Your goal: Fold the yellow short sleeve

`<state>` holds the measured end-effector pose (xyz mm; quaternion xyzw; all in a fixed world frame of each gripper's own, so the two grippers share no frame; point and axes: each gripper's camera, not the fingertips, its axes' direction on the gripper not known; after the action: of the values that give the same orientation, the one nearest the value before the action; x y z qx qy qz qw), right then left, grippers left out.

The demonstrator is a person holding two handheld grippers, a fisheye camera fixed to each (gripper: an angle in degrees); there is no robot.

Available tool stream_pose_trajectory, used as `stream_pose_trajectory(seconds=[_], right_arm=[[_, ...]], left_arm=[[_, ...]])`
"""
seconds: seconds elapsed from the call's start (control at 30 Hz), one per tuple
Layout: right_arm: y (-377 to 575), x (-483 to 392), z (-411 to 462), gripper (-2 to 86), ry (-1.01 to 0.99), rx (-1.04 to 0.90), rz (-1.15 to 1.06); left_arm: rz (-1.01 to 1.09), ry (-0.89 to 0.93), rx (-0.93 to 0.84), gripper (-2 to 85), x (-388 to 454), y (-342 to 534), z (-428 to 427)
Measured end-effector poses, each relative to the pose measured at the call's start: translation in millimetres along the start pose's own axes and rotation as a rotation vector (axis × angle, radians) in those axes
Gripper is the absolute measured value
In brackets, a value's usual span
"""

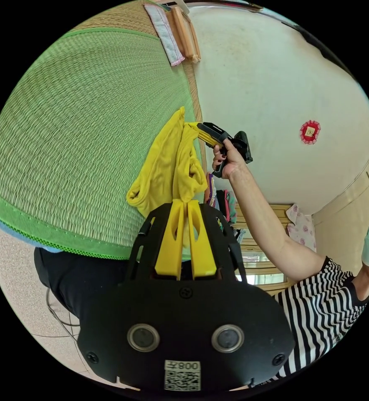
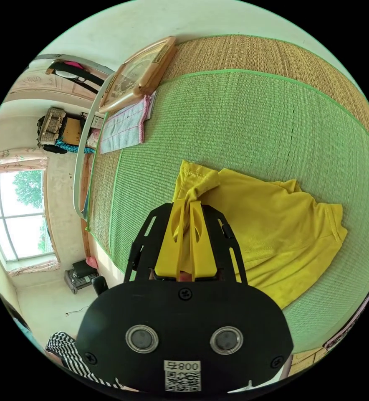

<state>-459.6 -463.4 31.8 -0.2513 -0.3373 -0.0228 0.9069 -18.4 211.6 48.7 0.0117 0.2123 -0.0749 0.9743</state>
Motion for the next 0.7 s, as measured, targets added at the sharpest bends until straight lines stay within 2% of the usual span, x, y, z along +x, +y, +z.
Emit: stream_pose_trajectory(seconds=[0.3,0.5,0.7], right_arm=[[-30,-30,-16,3.3,0.058,-0.076,-0.037],[-38,-50,-60,7.4,0.009,-0.047,-0.083],[2,-78,-120,9.1,-0.054,-0.009,-0.203]], left_arm=[[-0.077,-0.006,-0.002,1.4,-47,-11,-19],[-0.105,0.021,0.015,1.6,-69,-16,-32],[-0.015,-0.047,0.031,2.4,-63,-19,-51]])
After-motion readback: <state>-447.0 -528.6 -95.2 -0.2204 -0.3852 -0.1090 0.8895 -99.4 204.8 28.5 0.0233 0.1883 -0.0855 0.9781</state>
